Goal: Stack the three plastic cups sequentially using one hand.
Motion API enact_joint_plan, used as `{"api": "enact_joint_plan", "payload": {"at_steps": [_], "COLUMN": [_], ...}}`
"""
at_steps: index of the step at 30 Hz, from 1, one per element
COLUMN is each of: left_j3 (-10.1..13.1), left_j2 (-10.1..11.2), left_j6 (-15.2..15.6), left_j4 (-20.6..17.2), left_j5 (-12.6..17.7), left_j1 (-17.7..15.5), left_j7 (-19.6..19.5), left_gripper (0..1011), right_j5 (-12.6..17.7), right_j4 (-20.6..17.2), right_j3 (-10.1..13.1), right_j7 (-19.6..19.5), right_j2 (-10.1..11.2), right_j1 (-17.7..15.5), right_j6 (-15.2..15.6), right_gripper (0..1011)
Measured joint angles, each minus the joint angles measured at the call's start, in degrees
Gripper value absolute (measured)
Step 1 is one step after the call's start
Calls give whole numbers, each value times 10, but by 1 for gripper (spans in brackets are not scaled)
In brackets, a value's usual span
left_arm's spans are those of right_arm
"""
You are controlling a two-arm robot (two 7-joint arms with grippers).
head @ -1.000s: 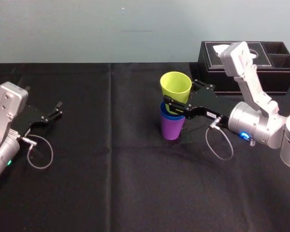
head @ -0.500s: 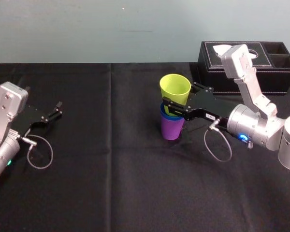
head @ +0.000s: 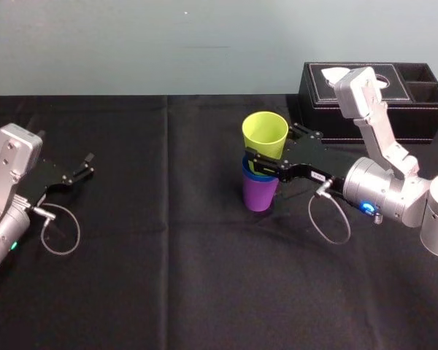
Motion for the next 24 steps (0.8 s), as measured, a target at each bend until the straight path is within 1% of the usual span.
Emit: {"api": "enact_joint_plan", "payload": {"at_steps": [1,3,4,6,7,19,23,24], "left_j3": [0,0,0,0,0,0,0,0], "left_j2": [0,0,0,0,0,0,0,0], "left_j6": [0,0,0,0,0,0,0,0], "left_j4": [0,0,0,0,0,0,0,0], "left_j5": [0,0,0,0,0,0,0,0], "left_j1": [0,0,0,0,0,0,0,0], "left_j7": [0,0,0,0,0,0,0,0], "left_gripper": [1011,1011,1011,1011,1011,1012,1011,1011], "right_j5": [0,0,0,0,0,0,7,12], "right_j4": [0,0,-1,-1,-1,-4,-21,-32], "right_j3": [0,0,0,0,0,1,16,25], "right_j7": [0,0,0,0,0,-2,-11,-17], "right_j2": [0,0,0,0,0,1,8,12], "right_j1": [0,0,0,0,0,-2,-18,-28], "right_j6": [0,0,0,0,0,1,-1,-2], "right_gripper": [833,867,916,947,991,1003,1003,1002]}}
